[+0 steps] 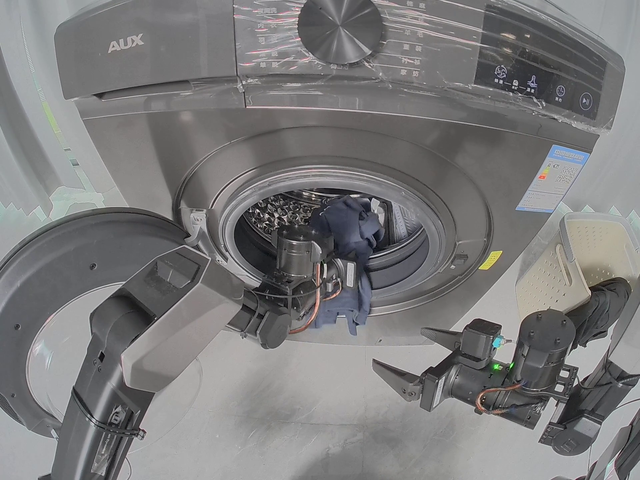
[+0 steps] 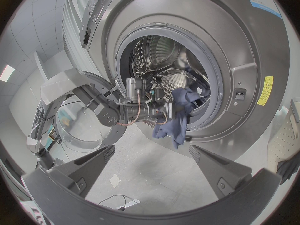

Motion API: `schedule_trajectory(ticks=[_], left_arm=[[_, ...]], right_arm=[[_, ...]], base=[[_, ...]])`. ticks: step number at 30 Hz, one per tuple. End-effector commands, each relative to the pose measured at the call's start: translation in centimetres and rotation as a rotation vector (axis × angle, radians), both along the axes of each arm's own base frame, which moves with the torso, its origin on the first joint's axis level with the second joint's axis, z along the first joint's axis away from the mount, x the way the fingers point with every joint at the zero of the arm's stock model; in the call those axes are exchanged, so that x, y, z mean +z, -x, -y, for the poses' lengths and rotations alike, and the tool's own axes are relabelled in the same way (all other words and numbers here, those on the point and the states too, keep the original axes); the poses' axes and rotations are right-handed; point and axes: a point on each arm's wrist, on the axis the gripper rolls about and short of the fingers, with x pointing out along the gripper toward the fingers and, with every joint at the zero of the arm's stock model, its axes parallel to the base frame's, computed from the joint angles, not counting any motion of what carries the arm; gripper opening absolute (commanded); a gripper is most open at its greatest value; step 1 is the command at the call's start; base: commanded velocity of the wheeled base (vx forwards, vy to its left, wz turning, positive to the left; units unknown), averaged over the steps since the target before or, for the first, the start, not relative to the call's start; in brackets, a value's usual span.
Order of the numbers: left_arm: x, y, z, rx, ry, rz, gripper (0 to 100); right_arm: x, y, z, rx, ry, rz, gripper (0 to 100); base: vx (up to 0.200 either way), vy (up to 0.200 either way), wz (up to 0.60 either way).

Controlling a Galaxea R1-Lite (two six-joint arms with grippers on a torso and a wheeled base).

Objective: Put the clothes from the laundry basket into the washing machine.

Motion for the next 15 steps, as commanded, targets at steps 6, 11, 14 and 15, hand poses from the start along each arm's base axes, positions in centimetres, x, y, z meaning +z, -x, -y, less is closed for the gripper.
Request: schedule_trajectory(ticks=[6, 11, 14, 15], left_arm=[[3.8, -3.4, 0.3, 0.111, 0.152, 0.19, 0], [3.2, -3.8, 0.5, 0.118, 0.157, 0.198, 0], [3.4, -4.2, 0.5, 0.123, 0.17, 0.217, 0], [3.4, -4.2, 0.5, 0.123, 0.17, 0.217, 0]], right_arm=[[-0.1, 0.0, 0.0, 0.0, 0.001, -0.003, 100], [-0.1, 0.0, 0.0, 0.0, 0.001, -0.003, 100], [-0.1, 0.0, 0.0, 0.0, 0.002, -0.002, 100], [-0.1, 0.0, 0.0, 0.0, 0.002, -0.002, 100]], base=[[0.0, 0.0, 0.0], [0.0, 0.0, 0.0], [0.0, 0.0, 0.0], [0.0, 0.0, 0.0]])
